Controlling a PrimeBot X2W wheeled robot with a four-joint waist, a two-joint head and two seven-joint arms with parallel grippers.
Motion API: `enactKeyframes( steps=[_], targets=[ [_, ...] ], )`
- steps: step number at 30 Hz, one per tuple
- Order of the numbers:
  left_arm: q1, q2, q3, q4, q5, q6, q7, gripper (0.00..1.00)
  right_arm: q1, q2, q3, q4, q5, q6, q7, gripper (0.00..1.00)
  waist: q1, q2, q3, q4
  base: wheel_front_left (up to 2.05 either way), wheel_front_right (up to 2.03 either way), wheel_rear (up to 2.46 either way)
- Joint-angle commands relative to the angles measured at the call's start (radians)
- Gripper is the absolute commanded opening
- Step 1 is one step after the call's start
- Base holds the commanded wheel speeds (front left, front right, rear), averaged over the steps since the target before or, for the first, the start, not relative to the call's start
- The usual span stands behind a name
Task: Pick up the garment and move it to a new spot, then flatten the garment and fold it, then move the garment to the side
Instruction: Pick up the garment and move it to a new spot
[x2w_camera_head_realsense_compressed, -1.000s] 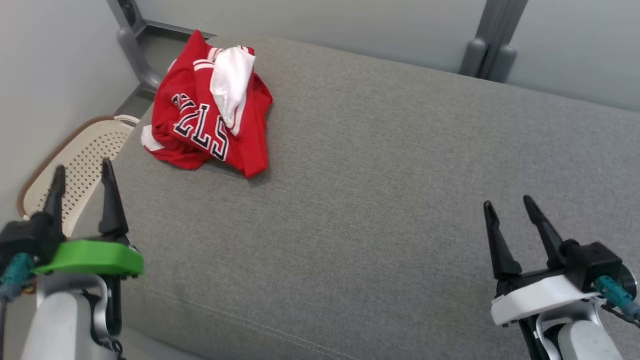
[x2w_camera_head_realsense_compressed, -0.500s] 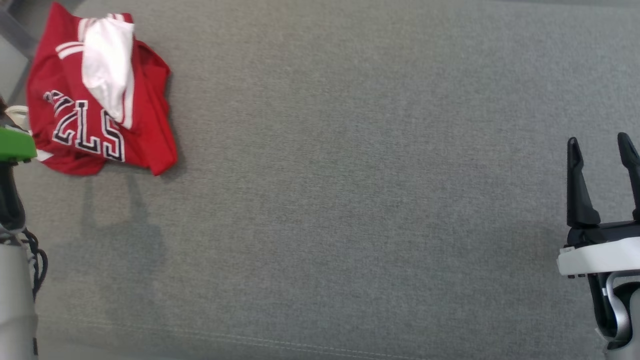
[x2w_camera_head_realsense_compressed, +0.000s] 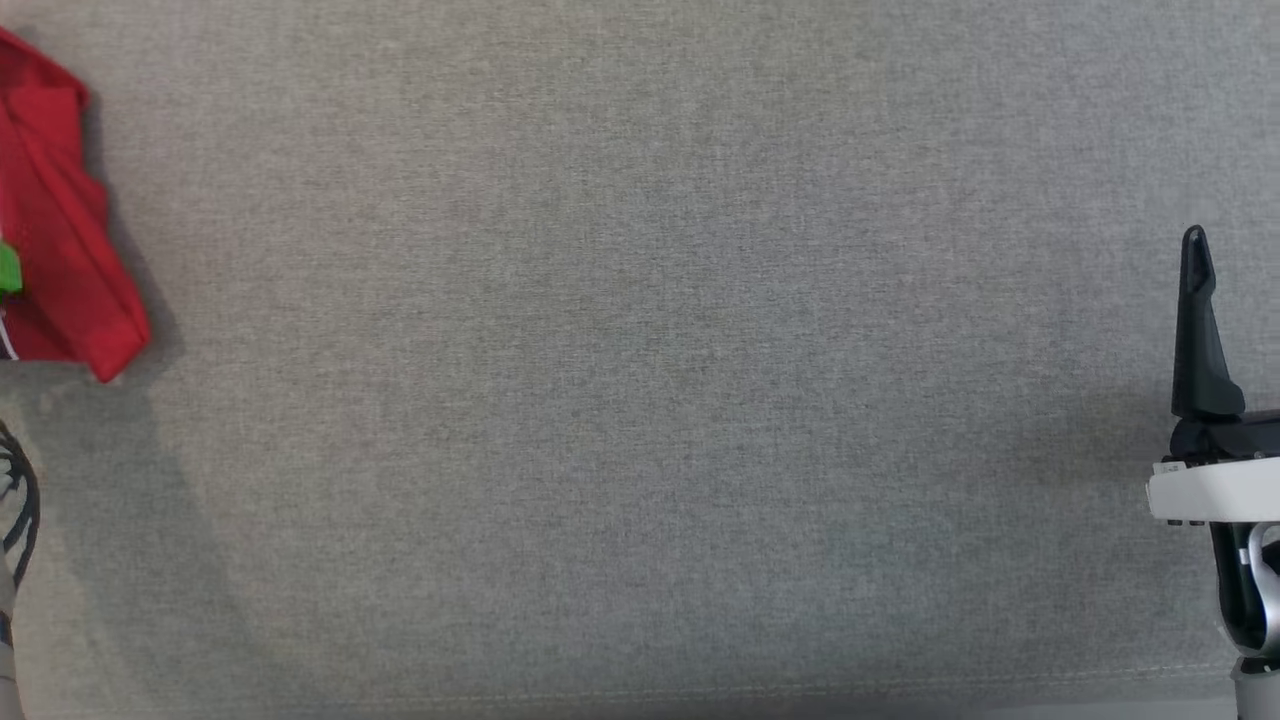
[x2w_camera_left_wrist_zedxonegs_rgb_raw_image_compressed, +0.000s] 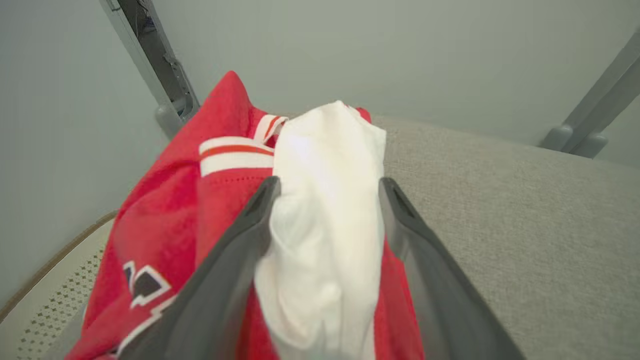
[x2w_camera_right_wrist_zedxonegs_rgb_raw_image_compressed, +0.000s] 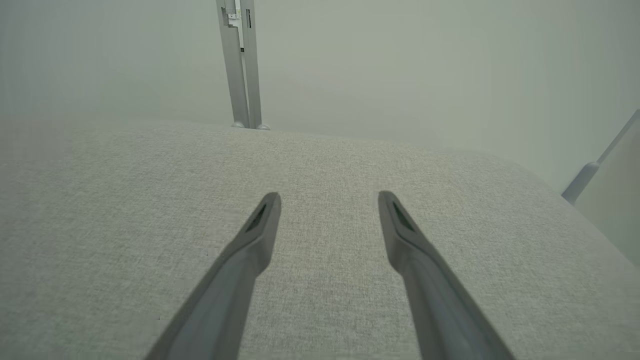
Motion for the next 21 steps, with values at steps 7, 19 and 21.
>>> enactKeyframes(
  steps=[7,19,21],
  targets=[
    [-0.008,0.013,-0.026,0.123,-0.002,-0.007,0.055,1.00,0.004,0.007,0.011,0.012,-0.012,-0.001,0.003,1.00,-0.0001,0.0000,0.002,-0.018,0.00,0.00,0.00],
    [-0.027,0.046,-0.045,0.176,0.018,-0.022,-0.078,0.00,0.016,0.018,0.042,0.055,-0.001,-0.001,-0.013,1.00,-0.0001,0.0000,-0.081,-0.027,0.00,0.00,0.00],
    [-0.037,0.057,-0.047,0.168,0.024,-0.022,-0.110,0.00,0.017,0.023,0.050,0.070,0.001,-0.001,-0.021,1.00,-0.0001,0.0000,-0.107,-0.032,0.00,0.00,0.00]
  ],
)
